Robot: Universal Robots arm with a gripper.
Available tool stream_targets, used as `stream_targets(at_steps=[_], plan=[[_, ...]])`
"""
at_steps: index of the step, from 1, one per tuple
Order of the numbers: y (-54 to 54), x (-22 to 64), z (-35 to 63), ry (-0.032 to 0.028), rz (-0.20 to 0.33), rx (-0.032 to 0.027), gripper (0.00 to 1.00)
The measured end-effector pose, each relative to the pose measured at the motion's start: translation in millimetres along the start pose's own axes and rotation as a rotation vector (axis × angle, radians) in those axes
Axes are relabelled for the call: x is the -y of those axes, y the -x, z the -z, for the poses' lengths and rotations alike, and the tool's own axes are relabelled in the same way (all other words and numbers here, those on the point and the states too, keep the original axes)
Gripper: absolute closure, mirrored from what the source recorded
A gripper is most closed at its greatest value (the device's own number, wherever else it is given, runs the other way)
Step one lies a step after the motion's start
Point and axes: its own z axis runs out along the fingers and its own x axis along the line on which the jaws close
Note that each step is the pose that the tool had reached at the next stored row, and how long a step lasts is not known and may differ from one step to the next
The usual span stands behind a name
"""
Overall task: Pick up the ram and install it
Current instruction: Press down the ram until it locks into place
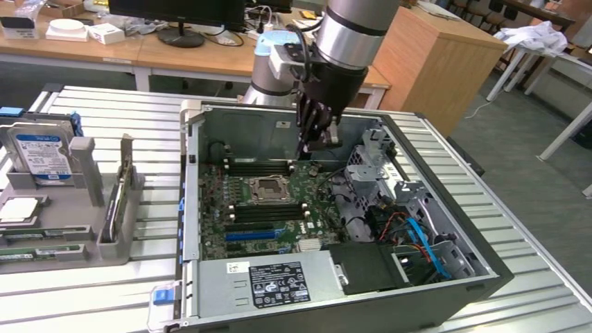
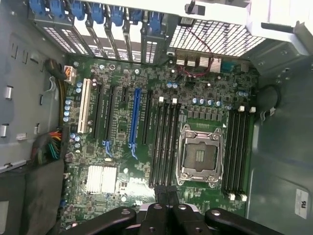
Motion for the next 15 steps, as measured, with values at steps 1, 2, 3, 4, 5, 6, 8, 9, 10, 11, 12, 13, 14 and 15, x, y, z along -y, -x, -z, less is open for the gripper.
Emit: stream_targets(at_steps=[1, 2, 3, 4, 5, 6, 8, 9, 10, 11, 12, 13, 14, 15], plan=[[-0.5, 0.0, -1.8, 0.0, 0.0, 0.0, 0.9], [-0.8, 0.0, -3.6, 0.0, 0.0, 0.0, 0.9], [-1.0, 0.0, -5.4, 0.0, 0.0, -0.0003, 0.9], [-1.1, 0.1, -7.2, 0.0001, 0.0, -0.0006, 0.9], [-1.3, 0.1, -9.0, 0.0001, 0.0, -0.0011, 0.9], [-1.4, 0.2, -10.8, 0.0001, 0.0, -0.0015, 0.9], [-1.7, 0.4, -14.4, 0.0002, 0.0, -0.0026, 0.9], [-1.8, 0.5, -16.1, 0.0003, -0.001, -0.0037, 0.9], [-1.9, 0.5, -18.1, 0.0004, -0.001, -0.0051, 0.9], [-2.1, 0.6, -19.9, 0.0005, -0.001, -0.0065, 0.9], [-2.2, 0.6, -21.7, 0.0006, -0.001, -0.0082, 0.9], [-2.4, 0.6, -23.4, 0.0009, -0.001, -0.01, 0.9], [-2.5, 0.7, -25.2, 0.001, -0.001, -0.0116, 0.9], [-2.6, 0.8, -27.1, 0.0011, -0.002, -0.0132, 0.9]])
